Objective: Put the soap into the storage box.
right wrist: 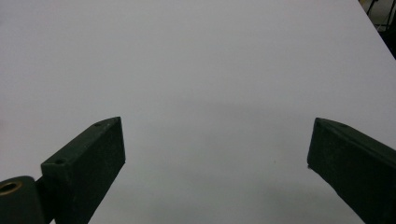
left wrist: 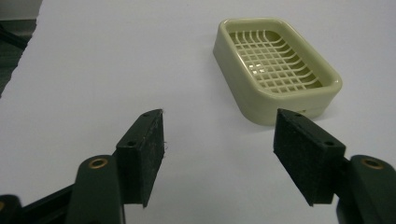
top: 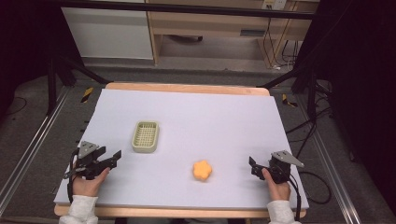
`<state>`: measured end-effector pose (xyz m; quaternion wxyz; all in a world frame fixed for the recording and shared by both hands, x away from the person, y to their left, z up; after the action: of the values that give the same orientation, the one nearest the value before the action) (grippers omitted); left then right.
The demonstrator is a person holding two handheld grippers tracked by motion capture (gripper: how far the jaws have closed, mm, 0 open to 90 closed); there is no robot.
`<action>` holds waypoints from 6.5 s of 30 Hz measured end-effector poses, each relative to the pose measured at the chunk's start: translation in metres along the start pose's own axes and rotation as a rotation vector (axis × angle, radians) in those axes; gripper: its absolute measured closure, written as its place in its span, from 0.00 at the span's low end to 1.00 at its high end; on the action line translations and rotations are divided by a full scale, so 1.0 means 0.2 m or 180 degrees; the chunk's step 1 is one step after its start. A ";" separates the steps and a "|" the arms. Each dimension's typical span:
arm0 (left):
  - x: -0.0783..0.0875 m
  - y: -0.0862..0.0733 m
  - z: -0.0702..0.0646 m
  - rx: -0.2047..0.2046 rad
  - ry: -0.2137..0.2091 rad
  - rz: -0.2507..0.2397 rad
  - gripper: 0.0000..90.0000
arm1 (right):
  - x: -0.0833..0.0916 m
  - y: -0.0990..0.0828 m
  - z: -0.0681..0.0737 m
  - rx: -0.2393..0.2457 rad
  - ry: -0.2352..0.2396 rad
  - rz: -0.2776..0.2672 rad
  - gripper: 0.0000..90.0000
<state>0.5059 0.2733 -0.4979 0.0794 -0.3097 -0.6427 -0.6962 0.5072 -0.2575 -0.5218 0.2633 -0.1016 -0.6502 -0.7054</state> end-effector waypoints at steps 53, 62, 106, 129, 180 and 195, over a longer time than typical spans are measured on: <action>-0.05 0.16 -0.49 -0.0571 -0.0544 0.0021 0.37 | -0.01 -0.02 0.01 0.0074 0.0062 0.0073 0.08; -0.09 0.22 -0.63 -0.0686 -0.0696 0.0045 0.36 | -0.01 -0.02 0.01 0.0080 0.0036 0.0086 0.07; -0.25 0.26 -1.15 -0.1150 -0.1228 0.0382 0.28 | -0.02 -0.02 0.01 0.0071 0.0036 0.0116 0.07; -0.33 0.19 -1.34 -0.1298 -0.1327 0.0756 0.23 | -0.02 -0.03 0.02 0.0144 0.0024 0.0145 0.08; -0.45 0.04 -1.42 -0.1351 -0.1201 0.1233 0.27 | -0.03 -0.03 0.03 0.0187 0.0011 0.0189 0.08; -0.45 0.04 -1.43 -0.1335 -0.1122 0.1215 0.28 | -0.03 -0.03 0.03 0.0195 0.0001 0.0194 0.08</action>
<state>0.4871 -0.0227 -0.5336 0.0305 -0.5498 -0.4197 -0.7216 0.5073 -0.2507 -0.5296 0.2877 -0.1131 -0.6680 -0.6769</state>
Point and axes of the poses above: each handheld gripper's, and its own axes: x roughly backward along the jaws, y roughly out of its top, z roughly to its left, the point moved 8 cm from there along -x, roughly forward along the jaws, and after that the axes turned 4 degrees about -x, right-handed, at the moved point
